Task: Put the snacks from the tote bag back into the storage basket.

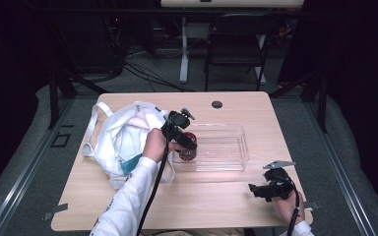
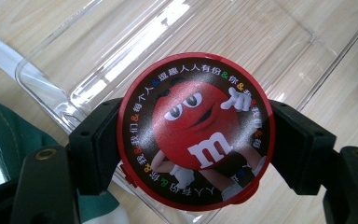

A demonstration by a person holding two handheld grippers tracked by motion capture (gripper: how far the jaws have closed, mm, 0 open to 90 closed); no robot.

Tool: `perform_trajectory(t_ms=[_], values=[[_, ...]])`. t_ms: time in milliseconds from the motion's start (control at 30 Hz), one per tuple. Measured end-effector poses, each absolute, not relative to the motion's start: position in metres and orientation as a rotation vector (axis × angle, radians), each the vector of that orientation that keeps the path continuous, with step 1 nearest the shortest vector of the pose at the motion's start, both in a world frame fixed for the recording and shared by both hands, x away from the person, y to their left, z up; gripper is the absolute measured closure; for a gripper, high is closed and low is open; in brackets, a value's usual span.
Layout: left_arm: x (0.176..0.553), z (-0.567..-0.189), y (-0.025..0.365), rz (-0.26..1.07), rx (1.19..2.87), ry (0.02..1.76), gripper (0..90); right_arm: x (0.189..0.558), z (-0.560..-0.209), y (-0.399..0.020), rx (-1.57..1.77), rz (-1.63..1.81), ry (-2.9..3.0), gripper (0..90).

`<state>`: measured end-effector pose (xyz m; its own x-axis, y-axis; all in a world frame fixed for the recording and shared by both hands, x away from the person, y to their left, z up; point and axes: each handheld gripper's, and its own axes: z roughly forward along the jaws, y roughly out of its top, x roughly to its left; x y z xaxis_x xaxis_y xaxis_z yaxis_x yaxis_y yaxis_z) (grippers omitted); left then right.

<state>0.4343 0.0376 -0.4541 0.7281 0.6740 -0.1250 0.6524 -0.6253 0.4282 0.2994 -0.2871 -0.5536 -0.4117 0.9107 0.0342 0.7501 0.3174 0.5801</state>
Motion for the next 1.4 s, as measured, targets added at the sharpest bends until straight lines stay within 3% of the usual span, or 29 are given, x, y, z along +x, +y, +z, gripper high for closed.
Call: perform_trajectory(t_ms=[1400], values=[[0.437,-0.497,0.033,0.044,2.567,1.07,26.0,0.301,-0.555,-0.287,1.502,0.767,2.288,14.8]])
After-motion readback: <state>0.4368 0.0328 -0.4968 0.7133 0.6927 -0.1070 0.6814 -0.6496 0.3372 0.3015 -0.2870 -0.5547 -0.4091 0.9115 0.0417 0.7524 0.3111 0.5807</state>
